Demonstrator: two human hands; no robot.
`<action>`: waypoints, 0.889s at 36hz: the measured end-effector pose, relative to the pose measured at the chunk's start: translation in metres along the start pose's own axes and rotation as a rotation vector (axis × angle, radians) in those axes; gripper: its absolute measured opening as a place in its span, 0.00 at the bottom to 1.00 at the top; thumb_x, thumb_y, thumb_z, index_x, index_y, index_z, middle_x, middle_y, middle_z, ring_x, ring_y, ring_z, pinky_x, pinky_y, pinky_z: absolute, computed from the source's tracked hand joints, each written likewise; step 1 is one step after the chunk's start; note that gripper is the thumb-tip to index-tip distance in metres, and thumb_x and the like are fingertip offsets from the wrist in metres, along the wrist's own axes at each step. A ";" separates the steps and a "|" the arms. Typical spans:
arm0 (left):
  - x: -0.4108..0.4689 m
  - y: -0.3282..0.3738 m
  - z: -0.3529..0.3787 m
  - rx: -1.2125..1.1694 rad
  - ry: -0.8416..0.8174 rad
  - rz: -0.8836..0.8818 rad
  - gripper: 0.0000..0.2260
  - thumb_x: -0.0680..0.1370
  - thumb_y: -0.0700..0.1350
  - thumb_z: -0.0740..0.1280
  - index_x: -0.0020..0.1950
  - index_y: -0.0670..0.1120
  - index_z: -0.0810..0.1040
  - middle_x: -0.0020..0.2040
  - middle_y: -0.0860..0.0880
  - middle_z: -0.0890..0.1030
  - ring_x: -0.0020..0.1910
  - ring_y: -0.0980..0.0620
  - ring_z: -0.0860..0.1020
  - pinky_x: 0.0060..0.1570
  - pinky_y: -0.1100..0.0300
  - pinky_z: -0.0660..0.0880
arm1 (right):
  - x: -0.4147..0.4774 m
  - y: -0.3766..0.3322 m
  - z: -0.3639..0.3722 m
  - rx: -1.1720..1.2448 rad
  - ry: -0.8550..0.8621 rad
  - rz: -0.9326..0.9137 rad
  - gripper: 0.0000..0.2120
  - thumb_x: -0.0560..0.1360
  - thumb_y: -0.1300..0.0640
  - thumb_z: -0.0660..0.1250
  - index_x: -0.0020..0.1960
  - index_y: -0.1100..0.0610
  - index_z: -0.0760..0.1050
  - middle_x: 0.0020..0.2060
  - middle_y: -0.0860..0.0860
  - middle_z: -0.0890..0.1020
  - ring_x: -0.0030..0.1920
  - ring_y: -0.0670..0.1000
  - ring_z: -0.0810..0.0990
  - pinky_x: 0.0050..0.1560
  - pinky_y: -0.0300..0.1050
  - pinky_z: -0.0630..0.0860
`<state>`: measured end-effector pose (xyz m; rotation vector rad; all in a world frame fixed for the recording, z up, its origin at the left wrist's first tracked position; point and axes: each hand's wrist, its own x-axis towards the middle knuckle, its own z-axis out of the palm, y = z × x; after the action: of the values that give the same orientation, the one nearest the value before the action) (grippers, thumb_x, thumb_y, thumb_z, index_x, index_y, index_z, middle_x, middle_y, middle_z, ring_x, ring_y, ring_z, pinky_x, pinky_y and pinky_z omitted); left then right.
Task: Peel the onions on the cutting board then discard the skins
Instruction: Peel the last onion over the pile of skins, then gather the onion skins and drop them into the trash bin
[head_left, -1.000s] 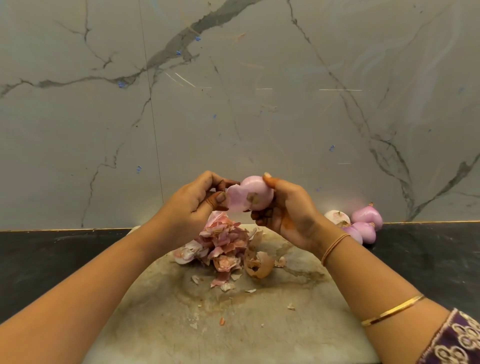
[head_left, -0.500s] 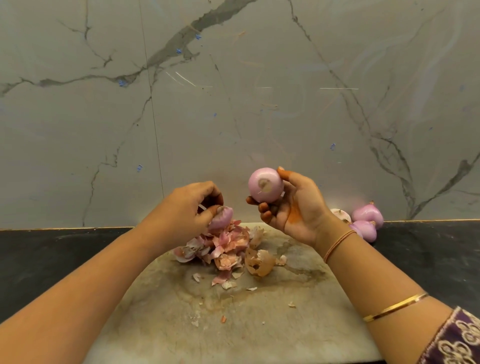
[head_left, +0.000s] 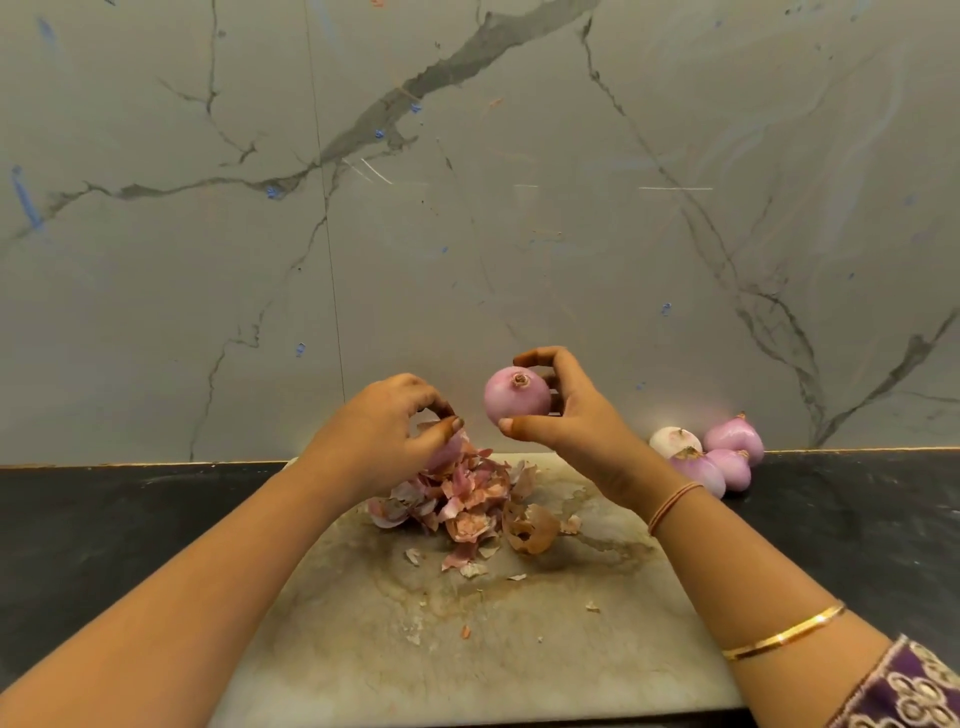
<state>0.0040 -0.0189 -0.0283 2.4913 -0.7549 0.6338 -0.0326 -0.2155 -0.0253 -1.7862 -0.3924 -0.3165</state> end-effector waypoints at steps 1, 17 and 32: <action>0.000 -0.001 0.000 0.003 -0.007 -0.003 0.11 0.77 0.53 0.65 0.54 0.49 0.80 0.53 0.53 0.77 0.53 0.53 0.74 0.51 0.58 0.72 | -0.002 -0.001 0.000 -0.011 0.007 -0.003 0.24 0.72 0.66 0.72 0.61 0.51 0.65 0.53 0.46 0.72 0.49 0.49 0.76 0.41 0.32 0.78; -0.001 0.004 0.007 0.035 -0.097 0.001 0.25 0.74 0.66 0.58 0.61 0.51 0.77 0.59 0.52 0.78 0.58 0.52 0.74 0.56 0.57 0.70 | -0.059 0.007 -0.083 -0.451 0.414 0.295 0.22 0.73 0.54 0.71 0.64 0.56 0.70 0.56 0.54 0.75 0.52 0.53 0.75 0.43 0.42 0.75; -0.005 0.019 0.013 0.065 -0.125 0.021 0.36 0.68 0.74 0.45 0.64 0.56 0.74 0.63 0.54 0.74 0.63 0.53 0.68 0.62 0.53 0.68 | -0.087 0.019 -0.118 -0.849 0.333 0.552 0.17 0.79 0.53 0.62 0.62 0.63 0.67 0.45 0.54 0.75 0.46 0.53 0.75 0.45 0.44 0.69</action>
<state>-0.0070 -0.0381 -0.0361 2.6053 -0.8196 0.5207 -0.1042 -0.3429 -0.0492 -2.5070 0.5597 -0.4058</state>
